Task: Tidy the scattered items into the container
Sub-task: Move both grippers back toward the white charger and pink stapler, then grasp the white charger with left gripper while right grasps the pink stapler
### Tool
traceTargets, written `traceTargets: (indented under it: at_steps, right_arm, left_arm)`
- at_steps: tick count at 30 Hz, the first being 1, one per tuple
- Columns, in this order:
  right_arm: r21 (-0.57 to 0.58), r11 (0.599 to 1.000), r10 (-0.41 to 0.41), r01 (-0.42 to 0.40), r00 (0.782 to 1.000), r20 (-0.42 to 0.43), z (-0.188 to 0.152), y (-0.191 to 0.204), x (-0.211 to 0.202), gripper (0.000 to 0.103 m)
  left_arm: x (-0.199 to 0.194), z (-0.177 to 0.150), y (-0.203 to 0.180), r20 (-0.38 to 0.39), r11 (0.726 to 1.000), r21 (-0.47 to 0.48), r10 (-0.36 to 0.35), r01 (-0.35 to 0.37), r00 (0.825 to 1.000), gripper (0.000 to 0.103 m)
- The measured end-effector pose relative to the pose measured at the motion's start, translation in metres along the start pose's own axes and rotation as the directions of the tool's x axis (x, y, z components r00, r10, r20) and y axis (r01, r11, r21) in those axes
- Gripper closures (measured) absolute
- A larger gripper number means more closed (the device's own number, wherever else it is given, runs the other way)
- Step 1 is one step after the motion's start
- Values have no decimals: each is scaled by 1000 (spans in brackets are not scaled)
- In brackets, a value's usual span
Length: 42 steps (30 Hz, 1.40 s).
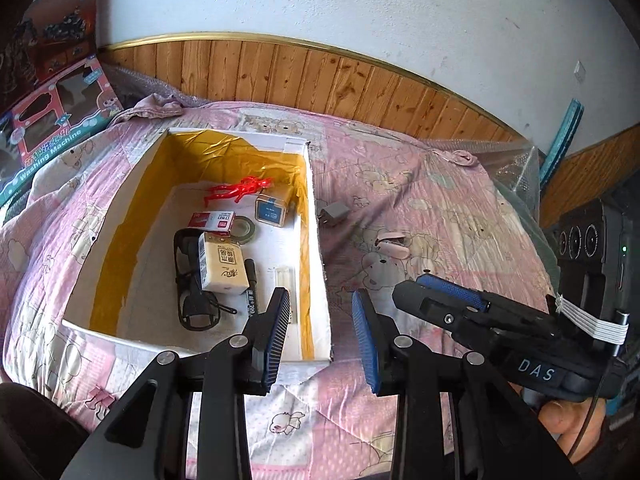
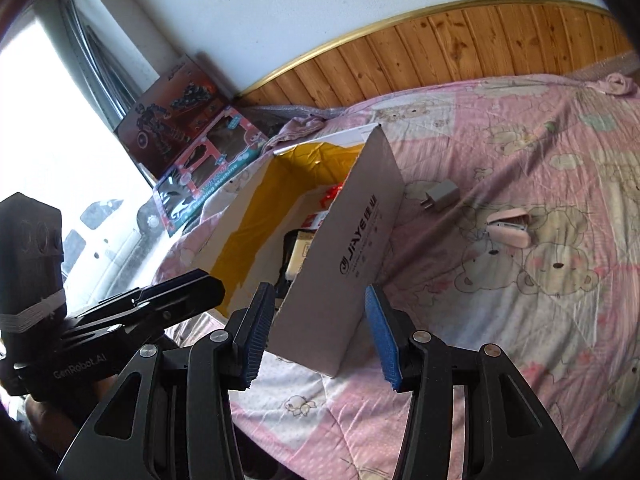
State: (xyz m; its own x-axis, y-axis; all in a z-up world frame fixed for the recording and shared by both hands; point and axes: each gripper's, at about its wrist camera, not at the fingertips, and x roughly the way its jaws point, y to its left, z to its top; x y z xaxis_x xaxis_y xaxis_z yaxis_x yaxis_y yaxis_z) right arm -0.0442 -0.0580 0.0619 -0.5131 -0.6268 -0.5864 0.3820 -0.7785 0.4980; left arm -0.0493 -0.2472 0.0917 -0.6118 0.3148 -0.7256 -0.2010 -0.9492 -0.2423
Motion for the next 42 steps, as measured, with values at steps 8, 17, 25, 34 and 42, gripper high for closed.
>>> traceTargets:
  at_steps: [8, 17, 25, 34, 42]
  right_arm:
    - [68, 996, -63, 62, 998, 15, -13, -25, -17, 52]
    - [149, 979, -147, 142, 989, 21, -5, -70, -37, 52]
    - [135, 966, -214, 219, 976, -50, 31, -131, -12, 51]
    - [127, 969, -195, 211, 973, -124, 59, -193, 56, 51]
    - [68, 979, -179, 191, 972, -155, 66, -214, 113, 52]
  left_arm:
    - [-7, -6, -34, 8, 995, 84, 44, -45, 999, 68]
    - [36, 3, -62, -60, 995, 101, 2, 4, 998, 63]
    - [104, 50, -86, -120, 994, 96, -34, 46, 992, 50]
    - [207, 104, -80, -207, 993, 116, 60, -36, 976, 49]
    - [291, 116, -69, -306, 975, 167, 192, -146, 932, 49]
